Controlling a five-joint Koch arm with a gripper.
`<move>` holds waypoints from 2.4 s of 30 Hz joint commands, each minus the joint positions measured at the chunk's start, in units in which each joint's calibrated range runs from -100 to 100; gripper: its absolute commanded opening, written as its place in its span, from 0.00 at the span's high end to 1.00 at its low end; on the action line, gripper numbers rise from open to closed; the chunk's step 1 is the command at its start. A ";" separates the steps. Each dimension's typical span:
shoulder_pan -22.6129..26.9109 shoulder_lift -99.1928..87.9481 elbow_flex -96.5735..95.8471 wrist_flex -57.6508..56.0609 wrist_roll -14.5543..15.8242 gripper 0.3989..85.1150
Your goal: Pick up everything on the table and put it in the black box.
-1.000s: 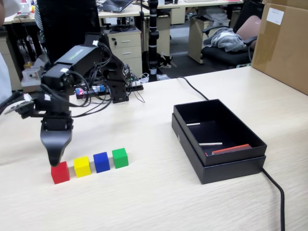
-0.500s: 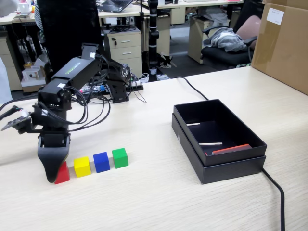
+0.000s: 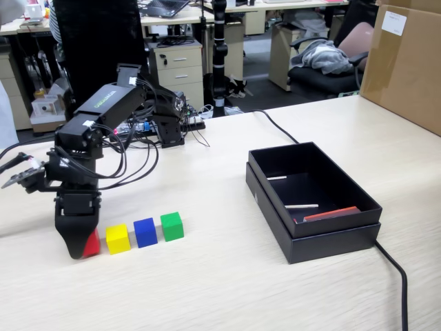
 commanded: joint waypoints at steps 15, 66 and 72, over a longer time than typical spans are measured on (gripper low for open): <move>15.58 -75.26 -32.92 -17.75 11.33 0.88; 26.37 -65.05 -17.69 -17.32 21.05 0.67; 16.02 -67.46 -22.22 -16.98 13.43 0.51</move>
